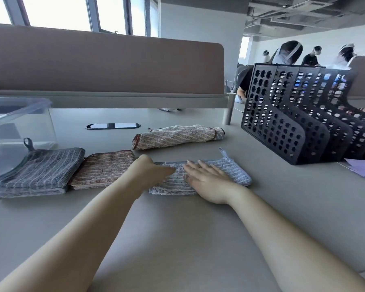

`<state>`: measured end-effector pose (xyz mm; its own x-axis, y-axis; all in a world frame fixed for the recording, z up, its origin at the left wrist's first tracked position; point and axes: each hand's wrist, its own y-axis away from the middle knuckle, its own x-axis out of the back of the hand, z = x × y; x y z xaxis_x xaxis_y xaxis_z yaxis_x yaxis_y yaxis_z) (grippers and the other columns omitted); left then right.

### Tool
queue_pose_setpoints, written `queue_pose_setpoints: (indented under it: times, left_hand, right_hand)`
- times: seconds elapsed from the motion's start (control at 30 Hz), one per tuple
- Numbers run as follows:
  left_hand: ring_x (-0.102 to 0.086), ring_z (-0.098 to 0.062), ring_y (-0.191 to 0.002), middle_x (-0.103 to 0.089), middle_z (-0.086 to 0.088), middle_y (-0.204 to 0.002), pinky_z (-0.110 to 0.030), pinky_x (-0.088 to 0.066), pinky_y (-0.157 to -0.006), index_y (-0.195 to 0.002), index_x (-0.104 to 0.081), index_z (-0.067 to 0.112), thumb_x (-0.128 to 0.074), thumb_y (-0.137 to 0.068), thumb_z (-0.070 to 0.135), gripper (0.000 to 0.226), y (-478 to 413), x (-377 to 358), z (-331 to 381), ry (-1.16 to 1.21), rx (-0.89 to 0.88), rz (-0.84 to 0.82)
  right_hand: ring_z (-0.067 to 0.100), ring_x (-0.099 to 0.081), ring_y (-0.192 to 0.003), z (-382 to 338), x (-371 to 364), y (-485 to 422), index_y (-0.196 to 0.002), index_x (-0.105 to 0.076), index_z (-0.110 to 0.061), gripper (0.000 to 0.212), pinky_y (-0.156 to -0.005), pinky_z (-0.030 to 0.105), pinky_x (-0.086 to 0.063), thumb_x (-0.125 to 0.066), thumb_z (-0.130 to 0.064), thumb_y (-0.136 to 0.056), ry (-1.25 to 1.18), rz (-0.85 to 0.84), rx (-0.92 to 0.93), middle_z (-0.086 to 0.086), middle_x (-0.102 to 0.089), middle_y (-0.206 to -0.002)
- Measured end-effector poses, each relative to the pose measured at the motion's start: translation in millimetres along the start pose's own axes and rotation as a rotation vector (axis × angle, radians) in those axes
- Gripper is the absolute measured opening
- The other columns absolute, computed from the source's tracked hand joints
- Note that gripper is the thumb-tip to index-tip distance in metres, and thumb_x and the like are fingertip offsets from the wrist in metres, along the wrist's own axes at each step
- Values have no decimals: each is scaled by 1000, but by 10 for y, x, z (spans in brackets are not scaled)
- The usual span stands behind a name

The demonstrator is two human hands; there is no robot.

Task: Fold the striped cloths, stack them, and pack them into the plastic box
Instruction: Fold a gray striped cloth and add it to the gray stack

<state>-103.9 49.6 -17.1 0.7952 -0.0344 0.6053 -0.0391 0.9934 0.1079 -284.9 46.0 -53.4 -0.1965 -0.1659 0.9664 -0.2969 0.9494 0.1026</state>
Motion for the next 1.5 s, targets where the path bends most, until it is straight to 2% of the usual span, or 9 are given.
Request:
queue_pose_setpoints:
  times: [0.1, 0.2, 0.27, 0.37, 0.5, 0.73, 1.1, 1.3, 1.5]
  left_hand:
    - [-32, -12, -33, -41, -2, -49, -14, -22, -37, -65, -52, 9, -73, -76, 41, 39, 4, 54, 3, 66, 46, -49]
    - [-40, -9, -32, -51, -3, -55, -14, -25, -35, -71, -63, 9, -70, -78, 22, 17, 17, 63, 34, 170, -3, -17]
    - [-44, -12, -43, -53, -5, -61, -16, -31, -45, -75, -62, 10, -68, -77, 18, 10, 11, 47, 71, 272, -54, 32]
    - [-55, -17, -74, -62, -3, -87, -23, -38, -66, -93, -59, 15, -66, -78, 20, 17, 16, -37, 151, 448, -136, 77]
    - [-60, -3, -101, -64, 10, -109, -23, -49, -84, -131, -41, 19, -73, -80, 25, 61, 179, -252, 178, 373, -400, -44]
    - [-17, -21, -141, -22, -1, -153, -37, -19, -116, -147, -21, 22, -69, -75, 39, 88, 108, -536, 99, -247, -708, 231]
    - [2, -13, -148, -2, 5, -161, -37, 3, -120, -151, -13, 22, -41, -93, 29, 65, 9, -696, 60, -638, -694, -63]
    - [5, -14, -148, 1, 7, -161, -40, 4, -120, -152, -11, 28, -29, -98, 29, 57, -13, -705, 41, -720, -721, -161]
    - [5, -15, -148, 2, 7, -161, -40, 3, -120, -152, -9, 31, -29, -98, 31, 57, -17, -700, 38, -706, -681, -176]
  right_hand:
    - [5, 9, -146, -4, -13, 10, -151, -7, -35, 56, -118, 33, 7, -15, -52, -99, 33, 7, 18, -19, 3, -158]
    - [10, -23, -143, -26, 38, -1, -144, -39, -24, 45, -116, 28, -14, -30, -37, -102, -366, 204, 62, -7, -34, -153]
    - [13, -53, -117, -64, 112, 0, -124, -60, -16, 34, -101, 27, -39, -37, -26, -101, -846, 377, 45, 0, -60, -127]
    - [20, -66, -81, -160, 232, 28, -107, -65, -11, 39, -71, 29, -55, -36, -36, -101, -1330, 318, -21, 9, -69, -101]
    - [21, -70, -70, -179, 380, 32, -106, -68, -8, 60, -65, 32, -59, -39, -59, -93, -1526, 179, -69, 9, -73, -83]
    - [16, -63, -59, 83, 505, 33, -89, -64, -7, 11, -49, 24, -55, -55, -11, -90, -1550, 333, -229, 8, -63, -76]
    - [17, -62, -60, 563, 492, 151, -82, -57, -7, 7, -46, 23, -52, -51, -8, -84, -1198, 345, -474, 8, -64, -73]
    - [19, -58, -93, 574, 400, 68, -103, -57, -10, 35, -84, 32, -47, -68, -36, -84, -846, 432, -441, 2, -62, -99]
    - [25, -63, -100, 542, 325, -28, -104, -60, -11, 13, -93, 42, -50, -59, -14, -92, -743, 552, -309, 10, -68, -109]
